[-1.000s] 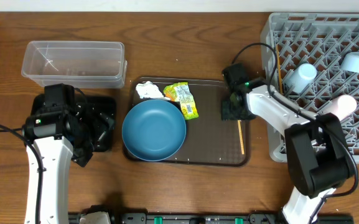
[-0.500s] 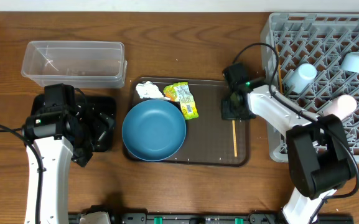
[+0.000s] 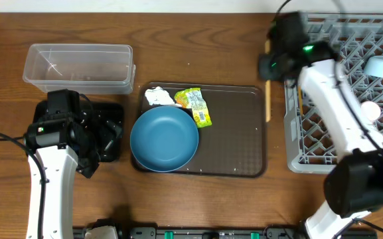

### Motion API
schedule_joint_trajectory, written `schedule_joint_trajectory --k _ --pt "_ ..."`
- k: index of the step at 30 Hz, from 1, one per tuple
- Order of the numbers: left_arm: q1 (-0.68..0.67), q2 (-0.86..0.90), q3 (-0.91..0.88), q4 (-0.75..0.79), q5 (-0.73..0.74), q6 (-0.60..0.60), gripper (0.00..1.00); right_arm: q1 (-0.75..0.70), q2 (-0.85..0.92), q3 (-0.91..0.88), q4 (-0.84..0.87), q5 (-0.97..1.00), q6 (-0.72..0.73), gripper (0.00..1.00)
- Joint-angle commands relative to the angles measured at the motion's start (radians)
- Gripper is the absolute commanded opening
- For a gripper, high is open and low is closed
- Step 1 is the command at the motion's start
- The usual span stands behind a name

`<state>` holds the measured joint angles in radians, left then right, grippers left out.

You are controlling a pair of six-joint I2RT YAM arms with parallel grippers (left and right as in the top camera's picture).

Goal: Sort waste into correct bins and load items into the dishwasher rack
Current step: 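Carry the chopstick right and release it into the dish rack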

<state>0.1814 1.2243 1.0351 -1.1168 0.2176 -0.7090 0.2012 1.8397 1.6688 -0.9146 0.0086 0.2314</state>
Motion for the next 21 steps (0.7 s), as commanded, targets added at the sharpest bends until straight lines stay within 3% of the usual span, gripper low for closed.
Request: schedule_joint_trajectory --k 1,8,21 --pt "-0.002 0.003 0.016 -0.001 -0.014 0.006 0.98 -0.1 -0.013 0.024 0.028 0.008 -0.058 0.01" --pt "-0.002 0.003 0.016 -0.001 -0.014 0.006 0.98 -0.22 -0.002 0.023 0.099 -0.002 -0.14 0.01" --pt "-0.002 0.003 0.016 -0.001 -0.014 0.006 0.98 -0.228 0.097 0.023 0.135 0.053 -0.143 0.08"
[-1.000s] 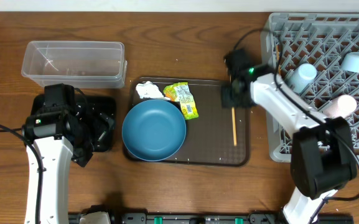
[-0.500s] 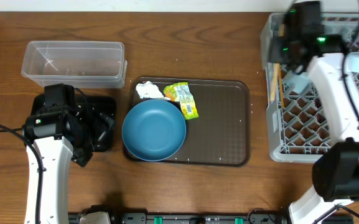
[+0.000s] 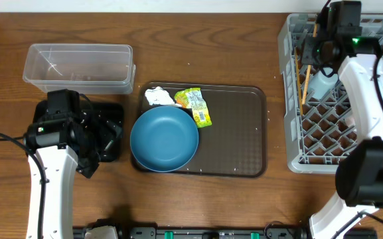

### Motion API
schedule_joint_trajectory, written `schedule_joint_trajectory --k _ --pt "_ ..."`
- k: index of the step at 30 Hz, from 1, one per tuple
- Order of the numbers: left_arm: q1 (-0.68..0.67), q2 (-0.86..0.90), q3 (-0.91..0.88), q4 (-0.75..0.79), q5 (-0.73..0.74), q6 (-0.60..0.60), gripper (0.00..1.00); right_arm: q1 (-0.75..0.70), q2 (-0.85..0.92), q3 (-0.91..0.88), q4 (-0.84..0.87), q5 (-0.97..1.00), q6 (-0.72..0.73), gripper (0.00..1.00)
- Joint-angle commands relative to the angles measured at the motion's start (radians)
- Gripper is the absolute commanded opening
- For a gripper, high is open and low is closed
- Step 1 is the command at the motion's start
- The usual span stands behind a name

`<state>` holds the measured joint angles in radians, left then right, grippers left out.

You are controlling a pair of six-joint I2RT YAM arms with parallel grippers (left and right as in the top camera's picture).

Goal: Sort waste into correct bins and load items into the dishwasher rack
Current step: 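Carry the chopstick right and release it into the dish rack, then move the right gripper back over the brown tray near the wrapper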

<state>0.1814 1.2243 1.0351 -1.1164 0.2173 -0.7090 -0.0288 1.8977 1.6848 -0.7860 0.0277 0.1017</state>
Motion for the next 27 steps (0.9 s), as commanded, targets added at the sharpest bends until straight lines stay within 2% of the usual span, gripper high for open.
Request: schedule_joint_trajectory --k 1,3,5,8,10,11,13,19,23,24,27 --pt "-0.002 0.003 0.016 -0.001 -0.013 0.006 0.98 0.002 0.048 0.007 0.01 0.037 -0.014 0.08" --pt "-0.002 0.003 0.016 -0.001 -0.013 0.006 0.98 0.004 0.058 0.007 0.014 0.036 -0.014 0.09" --pt "-0.002 0.003 0.016 -0.001 -0.013 0.006 0.98 0.004 0.06 0.007 0.015 0.037 -0.014 0.21" --pt "-0.002 0.003 0.016 -0.001 -0.013 0.006 0.98 0.004 0.059 0.008 0.012 0.036 -0.014 0.46" --pt "-0.002 0.003 0.016 -0.001 -0.013 0.006 0.98 0.004 0.056 0.014 0.011 0.036 -0.013 0.76" --pt "-0.002 0.003 0.016 -0.001 -0.013 0.006 0.98 0.004 0.056 0.021 0.003 0.036 -0.013 0.86" --pt "-0.002 0.003 0.016 -0.001 -0.013 0.006 0.98 0.006 0.051 0.047 -0.032 0.022 -0.006 0.89" --pt "-0.002 0.003 0.016 -0.001 -0.013 0.006 0.98 0.043 0.013 0.124 -0.129 -0.126 0.017 0.91" --pt "-0.002 0.003 0.016 -0.001 -0.013 0.006 0.98 0.114 -0.013 0.135 -0.162 -0.296 0.016 0.95" --pt "-0.002 0.003 0.016 -0.001 -0.013 0.006 0.98 0.148 -0.014 0.135 -0.174 -0.316 0.016 0.98" --pt "-0.002 0.003 0.016 -0.001 -0.013 0.006 0.98 0.226 -0.008 0.125 -0.19 -0.303 0.015 0.99"
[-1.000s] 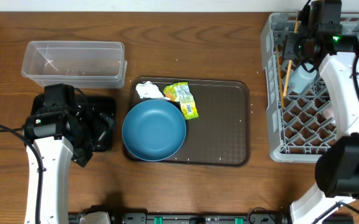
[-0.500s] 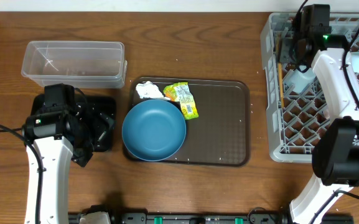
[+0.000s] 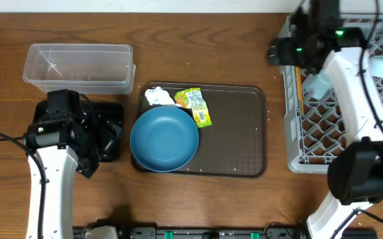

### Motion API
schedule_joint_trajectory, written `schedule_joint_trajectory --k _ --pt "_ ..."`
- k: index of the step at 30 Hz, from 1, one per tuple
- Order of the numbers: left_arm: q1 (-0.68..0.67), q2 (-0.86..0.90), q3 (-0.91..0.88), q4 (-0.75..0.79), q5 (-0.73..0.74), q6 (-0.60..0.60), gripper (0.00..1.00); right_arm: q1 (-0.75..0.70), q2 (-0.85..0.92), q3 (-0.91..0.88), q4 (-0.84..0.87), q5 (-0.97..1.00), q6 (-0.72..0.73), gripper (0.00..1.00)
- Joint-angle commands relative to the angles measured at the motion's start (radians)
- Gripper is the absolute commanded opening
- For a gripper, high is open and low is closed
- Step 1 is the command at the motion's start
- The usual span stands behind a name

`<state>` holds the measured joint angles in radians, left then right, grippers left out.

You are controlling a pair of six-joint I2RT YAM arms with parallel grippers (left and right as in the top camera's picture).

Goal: Sort waste into correct bins and load items into the dishwasher rack
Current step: 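Move the right gripper back over the brown tray near the wrapper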

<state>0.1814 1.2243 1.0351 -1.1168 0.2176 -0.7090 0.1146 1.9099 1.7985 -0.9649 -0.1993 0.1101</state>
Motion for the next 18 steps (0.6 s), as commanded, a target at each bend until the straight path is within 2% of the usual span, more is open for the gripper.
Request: schedule_joint_trajectory --k 1,10,14,18 --pt "-0.002 0.003 0.016 -0.001 -0.014 0.006 0.98 0.112 -0.018 0.005 -0.012 -0.064 0.007 0.99" --pt "-0.002 0.003 0.016 -0.001 -0.014 0.006 0.98 0.317 -0.007 -0.028 -0.004 0.019 0.008 0.99" --pt "-0.002 0.003 0.016 -0.001 -0.014 0.006 0.98 0.359 -0.007 -0.028 -0.008 0.033 0.005 0.99" --pt "-0.002 0.003 0.016 -0.001 -0.014 0.006 0.98 0.36 -0.007 -0.028 -0.047 0.138 0.005 0.99"
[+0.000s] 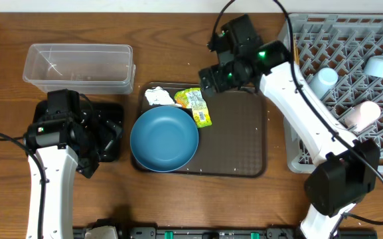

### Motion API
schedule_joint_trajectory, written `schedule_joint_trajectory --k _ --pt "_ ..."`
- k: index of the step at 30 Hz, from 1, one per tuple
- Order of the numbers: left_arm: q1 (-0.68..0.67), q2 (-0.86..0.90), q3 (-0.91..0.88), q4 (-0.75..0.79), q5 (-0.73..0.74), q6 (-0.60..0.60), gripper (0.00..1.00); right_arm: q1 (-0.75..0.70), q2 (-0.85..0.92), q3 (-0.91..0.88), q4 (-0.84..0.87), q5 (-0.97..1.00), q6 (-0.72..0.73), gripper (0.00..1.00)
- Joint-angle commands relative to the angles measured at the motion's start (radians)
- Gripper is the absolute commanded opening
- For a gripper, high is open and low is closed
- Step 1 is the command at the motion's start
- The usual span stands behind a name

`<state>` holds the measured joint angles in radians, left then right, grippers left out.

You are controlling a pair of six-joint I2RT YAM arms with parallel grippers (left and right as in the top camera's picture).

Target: Sort waste into correct bins and load items into the dishwasher rack

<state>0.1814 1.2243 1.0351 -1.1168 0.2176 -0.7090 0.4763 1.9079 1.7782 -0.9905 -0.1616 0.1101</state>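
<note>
A brown tray [234, 143] in the middle of the table holds a blue plate [164, 139], a yellow-green wrapper [197, 106] and a crumpled white paper [157, 97]. My right gripper [209, 78] hovers at the tray's back edge, just above the wrapper; its jaws look open and hold nothing. The grey dishwasher rack [301, 143] at the right holds a white cup [324, 81], a pink cup [361, 113] and a pale blue bowl. My left gripper [110, 131] rests over a black bin [115, 109], dark against dark.
A clear plastic bin [78, 66] stands at the back left, behind the black bin. The right arm stretches from the table's front right across the rack's left edge. Bare wood lies between the tray and the rack.
My right gripper has gone from the rack's back left corner to the tray's back edge, over the wrapper. The wooden stick no longer shows in the rack. The left arm is unchanged.
First my right gripper was by the rack's left side, with a wooden stick lying beside the tray. Then it was over the rack and the stick lay inside it. Later it stood at the rack's back left corner, and now it is over the tray's waste.
</note>
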Motion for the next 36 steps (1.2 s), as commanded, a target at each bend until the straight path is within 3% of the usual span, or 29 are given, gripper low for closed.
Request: schedule_joint_trajectory --k 1,36 --pt "-0.002 0.003 0.016 -0.001 -0.014 0.006 0.98 -0.002 -0.005 -0.008 -0.03 0.119 0.005 0.99" --pt "-0.002 0.003 0.016 -0.001 -0.014 0.006 0.98 -0.003 -0.005 -0.008 -0.069 0.161 0.005 0.99"
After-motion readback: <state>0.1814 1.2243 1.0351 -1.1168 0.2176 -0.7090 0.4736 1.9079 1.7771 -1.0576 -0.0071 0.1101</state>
